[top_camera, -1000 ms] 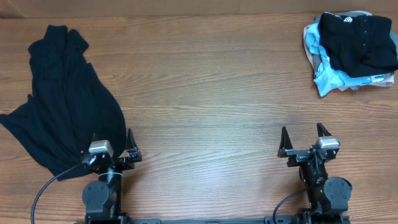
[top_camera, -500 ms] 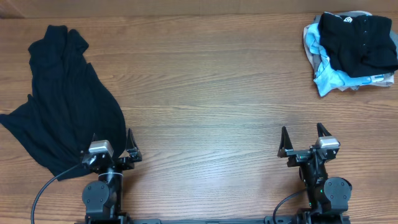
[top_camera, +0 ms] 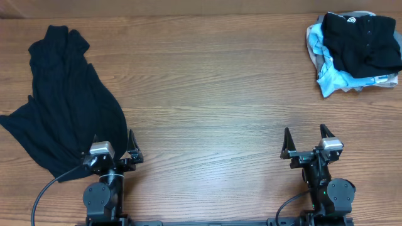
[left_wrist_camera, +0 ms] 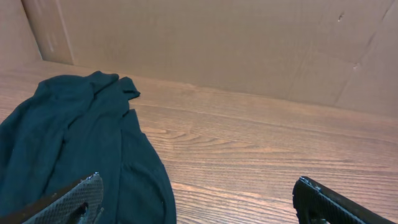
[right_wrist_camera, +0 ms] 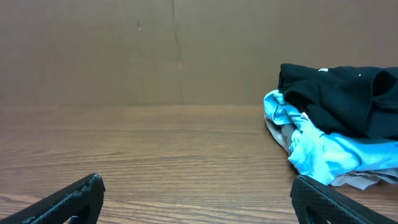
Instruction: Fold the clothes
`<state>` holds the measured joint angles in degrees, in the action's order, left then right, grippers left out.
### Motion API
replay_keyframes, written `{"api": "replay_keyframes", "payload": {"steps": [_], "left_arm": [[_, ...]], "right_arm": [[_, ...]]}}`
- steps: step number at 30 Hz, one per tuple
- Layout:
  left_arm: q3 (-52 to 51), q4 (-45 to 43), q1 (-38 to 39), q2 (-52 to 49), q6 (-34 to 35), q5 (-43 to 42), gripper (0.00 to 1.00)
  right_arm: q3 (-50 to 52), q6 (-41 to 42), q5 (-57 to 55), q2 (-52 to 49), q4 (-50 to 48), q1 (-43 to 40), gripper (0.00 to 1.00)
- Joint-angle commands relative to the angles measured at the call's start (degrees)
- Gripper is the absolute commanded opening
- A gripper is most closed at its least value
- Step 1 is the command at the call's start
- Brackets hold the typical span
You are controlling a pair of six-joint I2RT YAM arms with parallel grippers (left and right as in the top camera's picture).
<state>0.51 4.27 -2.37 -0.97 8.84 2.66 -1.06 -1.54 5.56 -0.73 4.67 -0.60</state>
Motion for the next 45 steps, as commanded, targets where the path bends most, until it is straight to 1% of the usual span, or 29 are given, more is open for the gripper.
{"api": "replay_keyframes", "payload": {"steps": [1,25,28,34,37,40,45], "left_arm": [[-0.2,-0.2,-0.2,0.8,-0.9,0.7,1.0],[-0.2,-0.1,-0.2,0.7,-0.7,-0.2,1.0],[-0.2,-0.2,-0.2,0.7,-0.7,0.5,1.0],[0.0,-0.3,-0.2,0.7,-0.7,-2.6,1.0],[2.0,0.9,-0.2,0.6,-0.7,-2.7,1.0],[6.3,3.4,-0.2,-0.9,-1.0,-2.1,1.0],[15.3,8.0,-0.2,-8.4,-1.1,-1.6,1.0]], "right_arm": [[0.6,-0.1,-0.4,0.6,-0.3,0.2,1.0],[0.6,-0.1,-0.4,0.6,-0.3,0.2,1.0],[0.6,-0.1,-0.4,0.6,-2.1,0.2,1.0],[0.5,0.6,-0.3,0.6,-5.8,0.2,1.0],[-0.3,2.5,-0.2,0.4,-4.5,0.2,1.0],[-2.2,3.1,1.2,-1.0,-4.0,0.2,1.0],[-8.3,3.8,3.8,-7.4,-2.3,0.2,1.0]]}}
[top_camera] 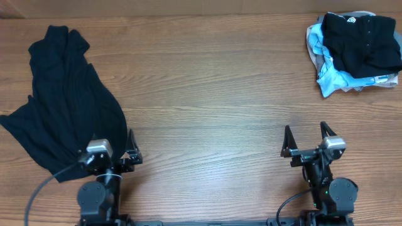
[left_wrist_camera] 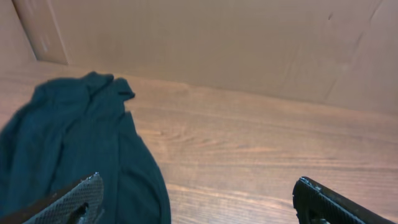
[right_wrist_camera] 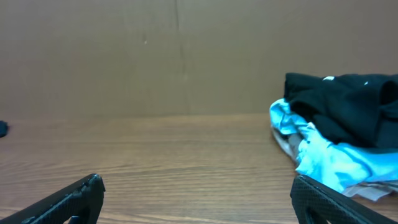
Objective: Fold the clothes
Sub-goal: 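Reach the left gripper to the black t-shirt and grasp its edge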
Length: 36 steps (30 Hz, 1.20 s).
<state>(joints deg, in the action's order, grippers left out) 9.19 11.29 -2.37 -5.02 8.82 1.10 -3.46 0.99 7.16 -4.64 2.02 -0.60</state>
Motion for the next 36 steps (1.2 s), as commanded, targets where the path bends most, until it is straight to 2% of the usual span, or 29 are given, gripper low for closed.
{"api": "replay_keyframes", "payload": {"steps": [1,8,12,18,23,28,30,33,36], "left_arm": [[8.6,1.7,-0.2,-6.8,-1.1,-0.1,1.0],[23.3,9.3,-0.2,-24.6,-1.1,-2.7,1.0],[35.1,19.2,-0.2,-36.5,-1.6,-5.7,1.0],[51.3,33.4,-0.2,-51.8,-7.6,-15.0,1.0],[54.7,33.7,-0.2,-59.8,-7.5,-19.2,1.0],[54.7,35.1,-0.2,-65.7,-7.7,-17.1,1.0],[54.7,36.1,-0.3,-68.2,-6.4,-13.9,0.89],[54.7,38.4,-0.3,-72.8,-1.8,-7.2,0.89],[54.7,40.3,-0.3,-79.1,-0.8,-2.0,0.89]], "right_arm": [[-7.8,1.2,2.9,-5.6,1.4,0.2,1.0],[-24.2,1.2,7.4,-23.3,11.1,0.2,1.0],[-35.2,1.2,10.3,-34.8,19.3,0.2,1.0],[-51.4,1.2,15.6,-52.3,33.5,0.2,1.0],[-55.9,1.2,24.1,-62.2,33.8,0.2,1.0],[-55.9,1.2,26.5,-68.1,33.0,0.2,1.0],[-55.9,1.2,26.4,-69.8,32.9,0.2,1.0],[-55.9,0.5,26.2,-71.7,33.0,0.2,1.0],[-55.9,0.5,24.8,-72.4,33.0,0.2,0.99]]}}
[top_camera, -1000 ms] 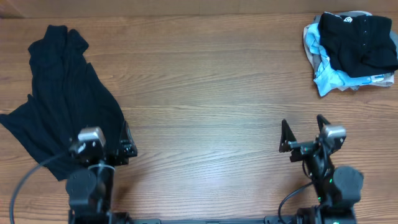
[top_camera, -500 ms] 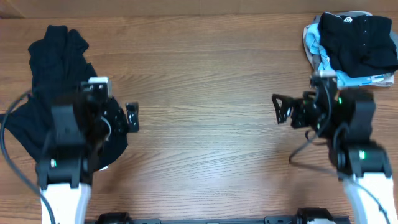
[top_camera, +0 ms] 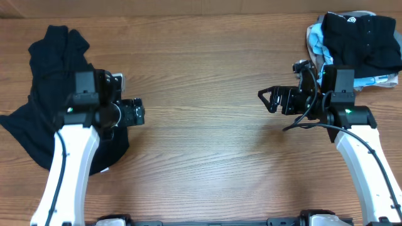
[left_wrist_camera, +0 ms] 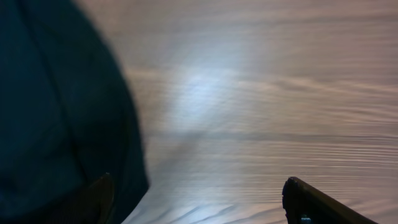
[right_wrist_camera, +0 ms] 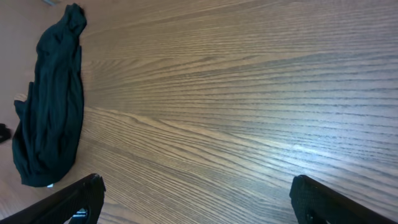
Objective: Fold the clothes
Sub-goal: 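Reach the left gripper to the black t-shirt and grasp its edge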
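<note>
A dark, crumpled garment [top_camera: 56,81] lies spread at the table's left; it fills the left side of the left wrist view [left_wrist_camera: 56,106] and shows far left in the right wrist view [right_wrist_camera: 53,112]. My left gripper [top_camera: 137,113] hangs open over the garment's right edge, one finger above cloth and the other above bare wood [left_wrist_camera: 198,190]. My right gripper [top_camera: 265,99] is open and empty over the table's right middle, pointing left [right_wrist_camera: 196,186]. A pile of clothes [top_camera: 355,44], black on top of light blue and grey, sits at the back right corner.
Bare wooden tabletop [top_camera: 201,94] stretches between the dark garment and the pile. The right arm's body stands just in front of and left of the pile. The table's back edge runs along the top of the overhead view.
Both arms have left the front edge. The left gripper is now over the dark garment's right edge, and the right gripper is over the right middle, near the pile. Both stay open.
Both grippers first stood open at the front edge, facing the back wall. At the second moment they had hardly shifted. Now both are out over the table, tilted down at the wood, with the clothes lying as before.
</note>
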`<state>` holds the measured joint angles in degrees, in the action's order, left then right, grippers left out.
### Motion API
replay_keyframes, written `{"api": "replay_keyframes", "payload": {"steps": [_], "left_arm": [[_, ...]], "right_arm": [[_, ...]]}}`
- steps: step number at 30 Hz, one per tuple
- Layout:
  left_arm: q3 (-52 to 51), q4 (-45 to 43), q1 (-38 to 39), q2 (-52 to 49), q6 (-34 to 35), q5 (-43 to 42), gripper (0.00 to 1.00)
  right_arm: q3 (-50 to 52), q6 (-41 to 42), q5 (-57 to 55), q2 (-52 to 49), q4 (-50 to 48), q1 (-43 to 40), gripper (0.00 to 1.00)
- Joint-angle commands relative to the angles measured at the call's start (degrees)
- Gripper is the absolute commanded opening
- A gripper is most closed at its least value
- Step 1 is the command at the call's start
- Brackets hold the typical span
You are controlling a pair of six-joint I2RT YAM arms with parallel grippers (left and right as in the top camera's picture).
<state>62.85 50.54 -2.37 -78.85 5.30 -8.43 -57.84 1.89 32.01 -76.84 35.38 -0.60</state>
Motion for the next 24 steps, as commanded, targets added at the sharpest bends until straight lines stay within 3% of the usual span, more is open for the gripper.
{"api": "replay_keyframes", "payload": {"steps": [1,15,24], "left_arm": [[1.0,1.1,-0.3,-6.9,2.7,8.0,0.89],[1.0,-1.7,-0.3,-26.3,6.8,14.9,0.88],[1.0,-5.8,-0.3,-32.6,6.8,14.9,0.87]], "right_arm": [[-1.5,-0.4,-0.7,-0.2,-0.4,0.2,0.98],[-1.5,-0.3,-4.6,-0.2,-0.6,0.2,0.95],[-1.5,-0.3,-4.6,-0.2,-0.6,0.2,0.8]]}}
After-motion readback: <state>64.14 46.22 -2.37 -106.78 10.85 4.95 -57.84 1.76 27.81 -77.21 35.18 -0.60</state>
